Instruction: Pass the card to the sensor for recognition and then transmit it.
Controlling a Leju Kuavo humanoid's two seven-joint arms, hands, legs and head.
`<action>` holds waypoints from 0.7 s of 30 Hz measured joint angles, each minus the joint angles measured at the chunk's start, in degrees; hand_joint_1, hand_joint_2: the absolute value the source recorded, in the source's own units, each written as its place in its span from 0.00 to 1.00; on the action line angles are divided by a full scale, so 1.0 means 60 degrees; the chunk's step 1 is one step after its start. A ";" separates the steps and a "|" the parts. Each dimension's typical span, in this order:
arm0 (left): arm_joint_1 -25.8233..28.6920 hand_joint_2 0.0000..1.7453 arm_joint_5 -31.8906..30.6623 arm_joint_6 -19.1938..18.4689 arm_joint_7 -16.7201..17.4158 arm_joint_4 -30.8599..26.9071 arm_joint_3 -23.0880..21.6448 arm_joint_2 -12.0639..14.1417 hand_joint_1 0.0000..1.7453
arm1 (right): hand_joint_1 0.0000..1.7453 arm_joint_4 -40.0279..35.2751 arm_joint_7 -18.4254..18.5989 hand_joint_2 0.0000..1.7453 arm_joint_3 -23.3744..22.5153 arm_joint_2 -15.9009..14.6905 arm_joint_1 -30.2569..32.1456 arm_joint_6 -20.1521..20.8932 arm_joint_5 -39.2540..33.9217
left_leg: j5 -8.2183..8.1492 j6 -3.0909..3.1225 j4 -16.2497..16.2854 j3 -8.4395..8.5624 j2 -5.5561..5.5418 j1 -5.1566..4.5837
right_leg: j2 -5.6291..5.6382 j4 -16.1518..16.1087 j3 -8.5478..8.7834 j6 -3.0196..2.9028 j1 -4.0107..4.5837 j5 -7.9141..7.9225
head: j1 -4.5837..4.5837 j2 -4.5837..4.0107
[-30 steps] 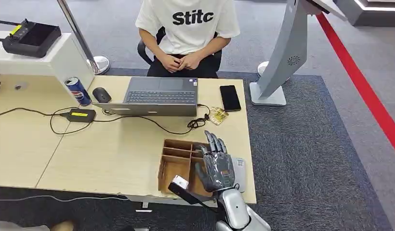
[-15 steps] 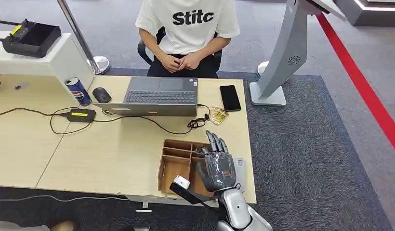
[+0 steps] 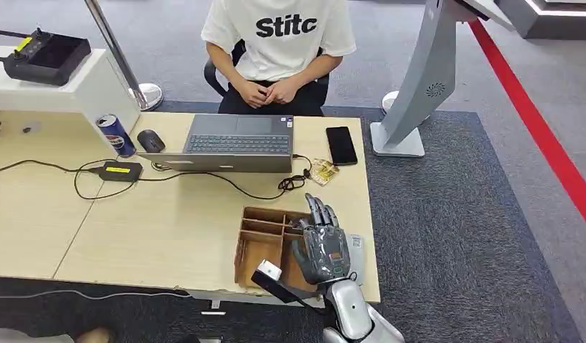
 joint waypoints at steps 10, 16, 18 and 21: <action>0.0000 1.00 0.0004 -0.0004 -0.0004 0.0000 0.0000 0.0000 0.00 | 0.43 -0.0004 0.0000 1.00 0.0000 0.0000 0.0001 0.0026 0.0000 | 0.0000 0.0000 0.0000 0.0000 0.0000 0.0000 | 0.0000 0.0000 0.0000 0.0000 0.0000 0.0000 | 0.0000 0.0000; 0.0001 1.00 0.0004 -0.0004 -0.0004 0.0000 0.0004 0.0000 0.00 | 0.43 0.0000 0.0000 1.00 -0.0004 -0.0029 0.0002 0.0026 0.0000 | 0.0000 0.0000 0.0000 0.0000 0.0000 0.0000 | 0.0000 0.0000 0.0000 0.0000 0.0000 0.0000 | 0.0000 0.0000; 0.0002 1.00 0.0004 -0.0004 -0.0004 0.0000 0.0000 0.0000 0.00 | 0.44 0.0000 0.0000 1.00 -0.0004 -0.0029 0.0002 0.0025 0.0000 | 0.0000 0.0000 0.0000 0.0000 0.0000 0.0000 | 0.0000 0.0000 0.0000 0.0000 0.0000 0.0000 | 0.0000 0.0000; 0.0002 1.00 0.0004 -0.0004 -0.0004 0.0000 0.0004 0.0004 0.00 | 0.44 0.0000 0.0000 1.00 -0.0007 -0.0036 0.0002 0.0025 0.0000 | 0.0000 0.0000 0.0000 0.0000 0.0000 0.0000 | 0.0000 0.0000 0.0000 0.0000 0.0000 0.0000 | 0.0000 0.0000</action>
